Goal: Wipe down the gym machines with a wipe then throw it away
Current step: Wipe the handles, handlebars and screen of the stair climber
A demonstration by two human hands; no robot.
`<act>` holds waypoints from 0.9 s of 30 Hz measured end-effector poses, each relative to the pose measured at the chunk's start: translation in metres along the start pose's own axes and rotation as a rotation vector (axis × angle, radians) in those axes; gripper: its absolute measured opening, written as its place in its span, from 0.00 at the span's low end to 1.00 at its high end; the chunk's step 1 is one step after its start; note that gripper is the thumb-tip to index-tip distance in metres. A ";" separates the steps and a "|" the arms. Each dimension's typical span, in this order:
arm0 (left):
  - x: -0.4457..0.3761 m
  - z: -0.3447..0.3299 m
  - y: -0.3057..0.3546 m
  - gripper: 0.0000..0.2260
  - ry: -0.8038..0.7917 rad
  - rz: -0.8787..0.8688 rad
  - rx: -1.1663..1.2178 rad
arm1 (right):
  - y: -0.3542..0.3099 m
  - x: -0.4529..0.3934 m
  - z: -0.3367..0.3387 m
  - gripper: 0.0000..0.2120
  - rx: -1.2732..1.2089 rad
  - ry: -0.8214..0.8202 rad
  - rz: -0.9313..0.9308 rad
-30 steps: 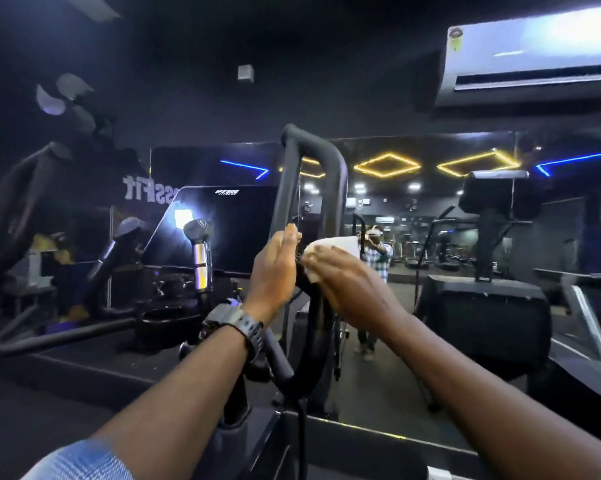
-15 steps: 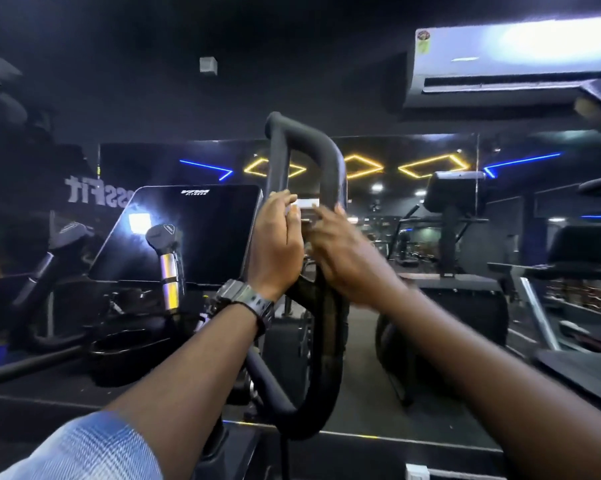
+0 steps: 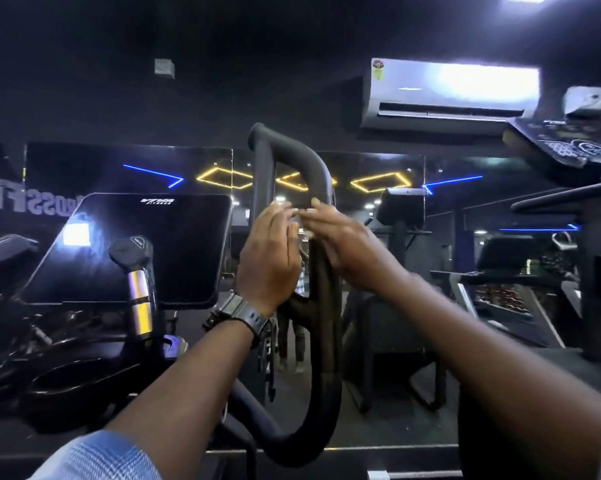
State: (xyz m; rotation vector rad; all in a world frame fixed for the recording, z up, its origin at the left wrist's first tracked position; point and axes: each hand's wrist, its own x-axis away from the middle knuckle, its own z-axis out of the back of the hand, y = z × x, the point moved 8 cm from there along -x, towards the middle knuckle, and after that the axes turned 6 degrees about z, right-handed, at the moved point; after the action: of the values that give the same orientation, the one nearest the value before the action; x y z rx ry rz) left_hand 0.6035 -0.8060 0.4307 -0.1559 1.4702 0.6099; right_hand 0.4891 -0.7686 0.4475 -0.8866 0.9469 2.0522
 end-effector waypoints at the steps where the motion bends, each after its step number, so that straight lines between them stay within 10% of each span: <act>1: 0.000 0.000 -0.001 0.17 0.010 0.000 -0.003 | -0.014 0.018 -0.004 0.17 -0.014 0.005 0.023; 9: -0.016 0.006 -0.006 0.14 0.045 -0.014 0.019 | -0.034 0.042 -0.001 0.19 0.181 -0.190 0.384; 27: -0.010 0.000 0.000 0.15 0.040 -0.086 -0.084 | 0.040 -0.057 0.040 0.10 0.119 0.206 0.018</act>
State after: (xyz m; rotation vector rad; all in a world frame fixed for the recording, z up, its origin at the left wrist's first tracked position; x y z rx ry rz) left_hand 0.6033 -0.8087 0.4406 -0.2973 1.4689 0.6016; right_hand 0.4753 -0.7725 0.5264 -1.0427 1.1785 1.9239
